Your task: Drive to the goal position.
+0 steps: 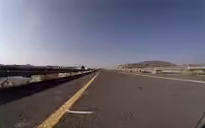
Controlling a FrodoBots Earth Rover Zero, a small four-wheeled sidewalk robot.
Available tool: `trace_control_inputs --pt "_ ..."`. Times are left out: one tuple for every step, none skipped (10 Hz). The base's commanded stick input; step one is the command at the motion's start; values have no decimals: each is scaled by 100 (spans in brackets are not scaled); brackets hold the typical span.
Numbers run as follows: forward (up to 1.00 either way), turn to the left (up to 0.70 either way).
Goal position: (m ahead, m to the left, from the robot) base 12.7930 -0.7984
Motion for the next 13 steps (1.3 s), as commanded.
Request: trace_control_inputs --pt "85 0" --pt "85 0" --pt "85 0" --pt "85 0" --pt "85 0" --pt "85 0" --pt "85 0" --pt "85 0" --pt "85 0" --pt "85 0" --pt "85 0" --pt "85 0" --pt "85 0"
